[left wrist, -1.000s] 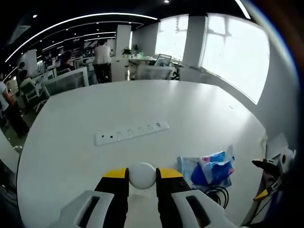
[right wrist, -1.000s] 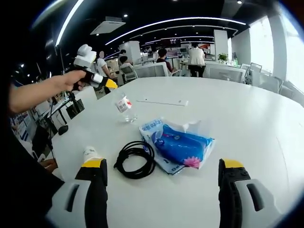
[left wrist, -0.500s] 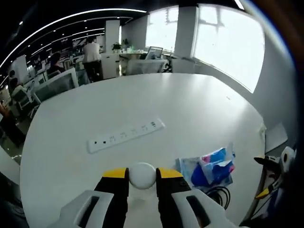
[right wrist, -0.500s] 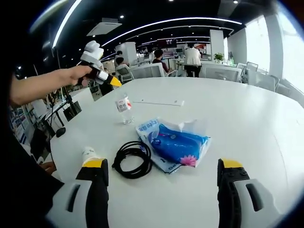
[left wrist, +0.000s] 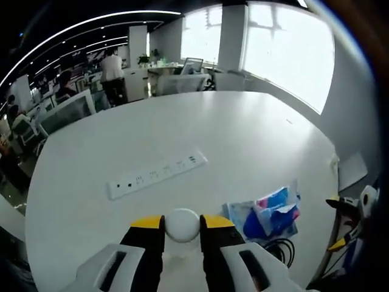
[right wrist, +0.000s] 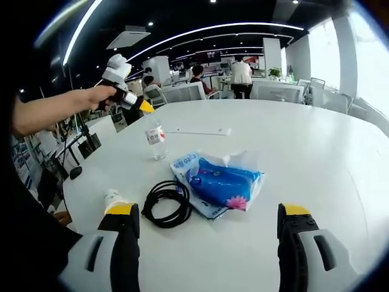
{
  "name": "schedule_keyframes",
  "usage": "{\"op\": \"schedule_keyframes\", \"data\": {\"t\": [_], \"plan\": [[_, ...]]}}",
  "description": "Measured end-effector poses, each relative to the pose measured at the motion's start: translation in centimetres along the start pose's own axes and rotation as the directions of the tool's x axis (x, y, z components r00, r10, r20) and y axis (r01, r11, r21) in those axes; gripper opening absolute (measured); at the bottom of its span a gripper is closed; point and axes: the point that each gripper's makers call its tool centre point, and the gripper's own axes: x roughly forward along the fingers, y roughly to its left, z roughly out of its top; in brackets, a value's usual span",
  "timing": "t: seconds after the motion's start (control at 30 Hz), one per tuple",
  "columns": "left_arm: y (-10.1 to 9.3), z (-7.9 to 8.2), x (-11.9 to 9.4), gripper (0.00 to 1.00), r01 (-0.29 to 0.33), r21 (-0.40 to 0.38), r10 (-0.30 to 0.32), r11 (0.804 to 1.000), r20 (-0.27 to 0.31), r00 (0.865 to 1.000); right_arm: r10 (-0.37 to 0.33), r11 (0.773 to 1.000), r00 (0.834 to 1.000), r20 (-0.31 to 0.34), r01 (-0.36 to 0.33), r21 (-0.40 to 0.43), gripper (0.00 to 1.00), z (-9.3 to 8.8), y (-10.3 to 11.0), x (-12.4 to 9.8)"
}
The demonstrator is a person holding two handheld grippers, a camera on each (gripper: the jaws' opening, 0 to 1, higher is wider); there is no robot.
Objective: Arrange the tabletop items into an orderly group along one side of the table until the central work area is clear of visible clutter.
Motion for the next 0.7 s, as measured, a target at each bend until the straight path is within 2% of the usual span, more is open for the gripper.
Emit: {"op": "schedule_keyframes", "data": {"t": [0.23,0.37,0.47,0.57,0.6,0.67,0.7], "plan": [[-0.1,-0.1,0.1,0.21,0.022,0.044,-0.022,0.999,-0.013,1.000,0.002,1.000,1.000,-0.002,-0.002,-0.001,0.91,0.0,0.1,0.1],[-0.2,0.3,-0.3,0.22,0.041,0.069,-0.042,0.997,0.011,0.999,0.000,1.000,1.000,-0.002,0.000,-0.002,0.90,0.0,0.2,0.3],[-0.2,1.3,-0.5,0.27,0.063,0.083,-0.067,0.995,0.048,0.997,0.000,1.000,1.000,-0.002,0.000,-0.001,0.90,0.1,0.3,0.4],[-0.9,2.5,-0.5,0.37,0.126,0.147,-0.140,0.981,0.091,0.986,0.000,1.000,1.000,0.002,0.000,0.001,0.90,0.2,0.4,0.4],[-1.0,3.2,-0.5,0.39,0.149,0.176,-0.172,0.973,0.123,0.977,-0.001,1.000,1.000,0.004,0.001,0.000,0.90,0.3,0.4,0.4],[-0.8,3.4,-0.5,0.39,0.182,0.182,-0.205,0.966,0.120,0.971,-0.004,1.000,1.000,0.007,0.004,0.001,0.90,0.4,0.4,0.4],[-1.0,3.5,-0.5,0.41,0.217,0.188,-0.241,0.958,0.116,0.964,-0.006,1.000,1.000,0.009,0.006,0.003,0.90,0.5,0.4,0.4]]}}
